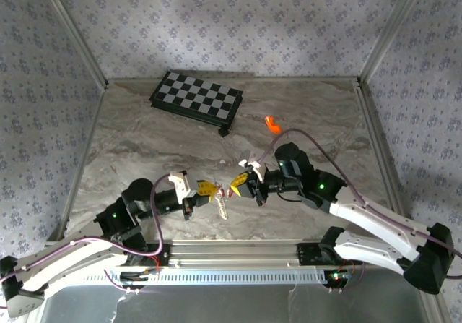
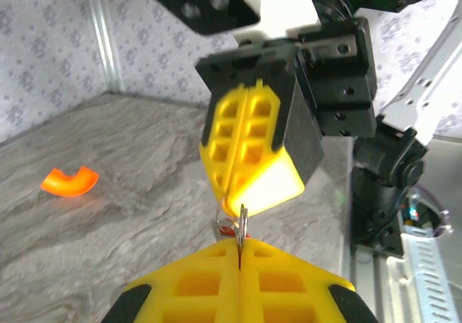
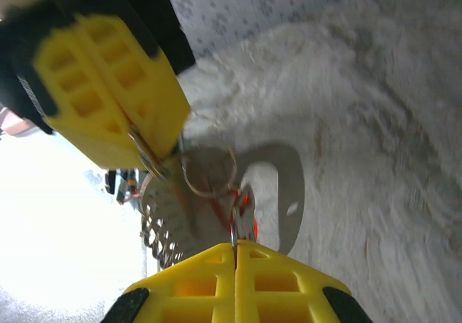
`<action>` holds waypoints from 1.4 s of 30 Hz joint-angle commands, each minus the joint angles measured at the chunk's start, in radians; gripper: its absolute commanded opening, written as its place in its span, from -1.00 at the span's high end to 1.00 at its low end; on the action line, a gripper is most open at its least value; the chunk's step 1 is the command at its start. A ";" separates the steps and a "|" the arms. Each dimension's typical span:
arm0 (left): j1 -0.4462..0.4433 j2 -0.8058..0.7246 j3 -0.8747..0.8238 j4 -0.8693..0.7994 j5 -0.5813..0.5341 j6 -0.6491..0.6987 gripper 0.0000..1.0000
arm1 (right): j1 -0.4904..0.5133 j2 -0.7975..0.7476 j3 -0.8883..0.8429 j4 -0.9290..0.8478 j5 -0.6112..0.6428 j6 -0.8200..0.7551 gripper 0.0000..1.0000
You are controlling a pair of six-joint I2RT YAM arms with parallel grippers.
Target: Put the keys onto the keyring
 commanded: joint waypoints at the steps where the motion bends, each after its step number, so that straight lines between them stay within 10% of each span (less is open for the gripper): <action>1: 0.006 -0.011 0.064 -0.010 0.110 -0.015 1.00 | 0.012 -0.046 0.054 -0.086 -0.033 -0.059 1.00; 42: -0.036 0.086 0.155 -0.040 0.185 0.021 1.00 | 0.201 -0.014 0.295 -0.384 0.167 -0.183 1.00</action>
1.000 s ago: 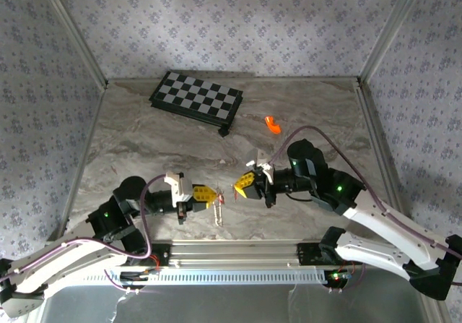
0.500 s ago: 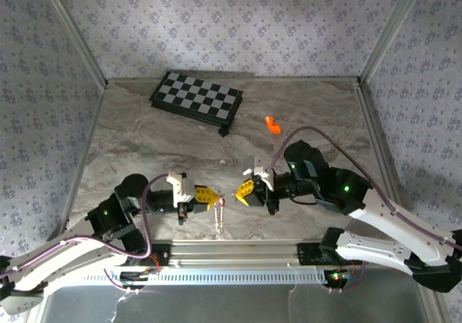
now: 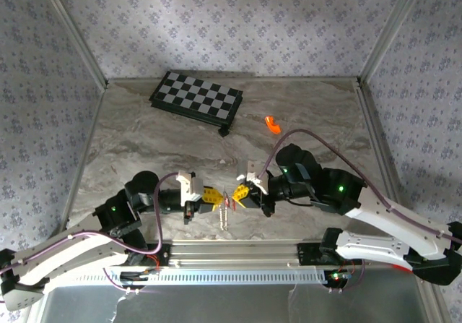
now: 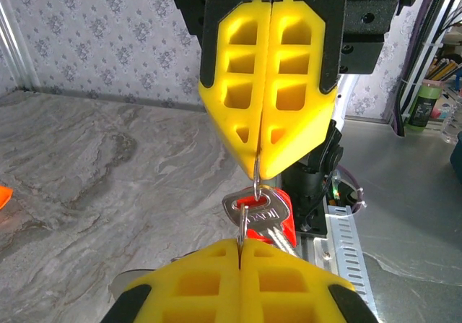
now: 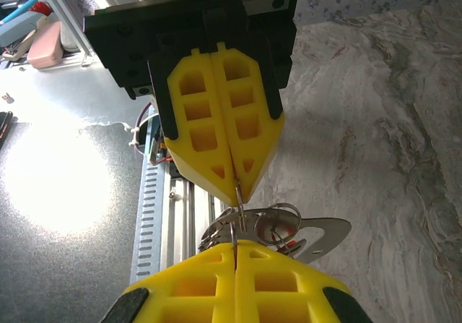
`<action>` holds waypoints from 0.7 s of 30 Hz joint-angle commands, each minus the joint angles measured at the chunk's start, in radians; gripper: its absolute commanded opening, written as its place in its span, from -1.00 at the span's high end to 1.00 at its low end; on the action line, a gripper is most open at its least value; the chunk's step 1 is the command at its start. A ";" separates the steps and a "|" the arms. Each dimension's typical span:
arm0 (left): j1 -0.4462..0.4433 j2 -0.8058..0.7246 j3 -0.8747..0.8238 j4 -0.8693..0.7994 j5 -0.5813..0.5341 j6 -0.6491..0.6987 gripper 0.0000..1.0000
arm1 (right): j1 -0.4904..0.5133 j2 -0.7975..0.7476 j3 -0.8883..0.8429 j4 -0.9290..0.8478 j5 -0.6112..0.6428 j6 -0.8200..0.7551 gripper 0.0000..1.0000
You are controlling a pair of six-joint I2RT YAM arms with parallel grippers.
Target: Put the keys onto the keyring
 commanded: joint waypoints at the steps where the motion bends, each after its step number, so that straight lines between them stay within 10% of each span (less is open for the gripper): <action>1: -0.008 -0.006 0.026 0.071 0.024 0.015 1.00 | 0.009 -0.002 0.029 -0.009 0.032 -0.023 1.00; 21: -0.010 -0.014 0.015 0.088 -0.007 0.009 1.00 | 0.019 -0.007 0.024 0.001 0.043 -0.030 1.00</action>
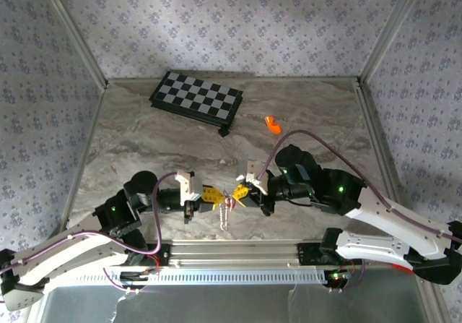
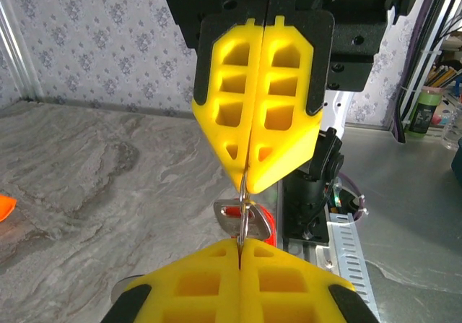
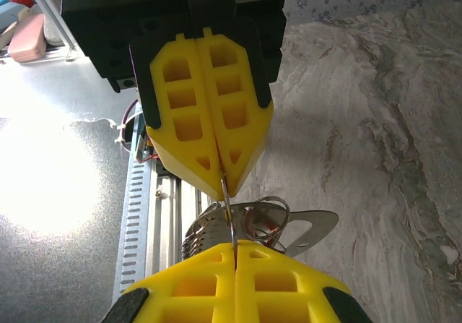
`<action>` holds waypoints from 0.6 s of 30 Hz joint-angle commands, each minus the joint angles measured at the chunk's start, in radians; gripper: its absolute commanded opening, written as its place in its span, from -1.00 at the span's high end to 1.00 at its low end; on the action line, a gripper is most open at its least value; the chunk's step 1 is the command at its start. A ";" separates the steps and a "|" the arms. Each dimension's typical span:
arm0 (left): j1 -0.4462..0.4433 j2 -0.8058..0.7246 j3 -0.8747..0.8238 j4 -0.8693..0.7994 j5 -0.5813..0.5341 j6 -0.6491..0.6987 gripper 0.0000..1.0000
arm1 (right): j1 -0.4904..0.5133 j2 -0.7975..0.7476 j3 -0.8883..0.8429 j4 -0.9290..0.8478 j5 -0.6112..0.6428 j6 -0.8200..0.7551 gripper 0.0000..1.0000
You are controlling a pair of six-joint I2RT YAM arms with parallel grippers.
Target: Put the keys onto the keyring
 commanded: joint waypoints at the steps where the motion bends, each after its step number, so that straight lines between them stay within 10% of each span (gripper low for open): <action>1: -0.010 -0.015 0.016 0.061 -0.007 0.010 1.00 | 0.008 -0.005 0.024 0.004 0.004 -0.012 1.00; 18: -0.010 -0.019 -0.001 0.070 -0.040 0.020 1.00 | 0.005 -0.019 0.012 0.020 -0.003 -0.018 1.00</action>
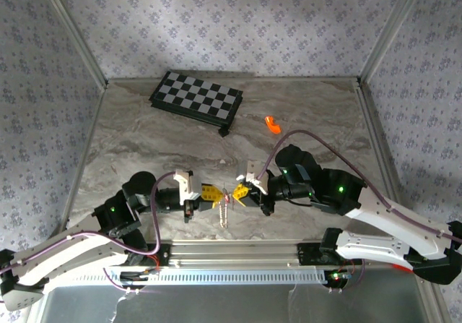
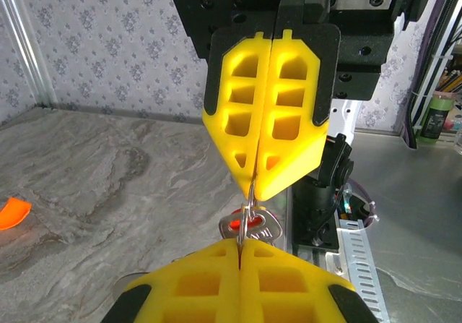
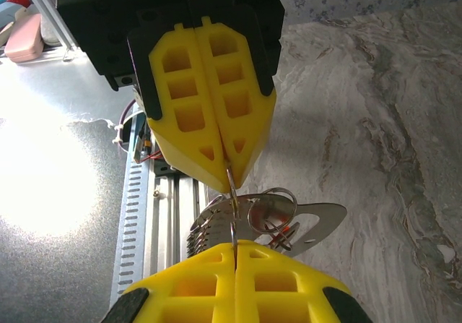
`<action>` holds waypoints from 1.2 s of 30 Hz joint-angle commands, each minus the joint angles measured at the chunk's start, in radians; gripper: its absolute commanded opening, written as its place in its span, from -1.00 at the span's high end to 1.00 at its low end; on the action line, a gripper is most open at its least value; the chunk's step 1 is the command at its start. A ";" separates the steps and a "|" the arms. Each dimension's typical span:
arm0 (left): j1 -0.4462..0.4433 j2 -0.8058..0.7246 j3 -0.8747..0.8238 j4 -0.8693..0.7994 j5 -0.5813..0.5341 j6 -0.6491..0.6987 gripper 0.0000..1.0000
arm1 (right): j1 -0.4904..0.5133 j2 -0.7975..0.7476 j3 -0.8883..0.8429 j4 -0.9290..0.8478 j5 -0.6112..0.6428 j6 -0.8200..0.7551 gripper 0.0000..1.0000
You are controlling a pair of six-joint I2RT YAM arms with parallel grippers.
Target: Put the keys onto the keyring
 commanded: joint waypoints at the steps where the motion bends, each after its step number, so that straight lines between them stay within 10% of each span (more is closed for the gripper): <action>1: -0.006 -0.012 0.001 0.058 -0.005 0.015 1.00 | 0.004 -0.020 0.010 0.023 -0.014 -0.017 1.00; 36: -0.006 -0.009 -0.004 0.071 -0.016 0.018 1.00 | -0.022 -0.026 -0.021 0.098 -0.035 0.000 1.00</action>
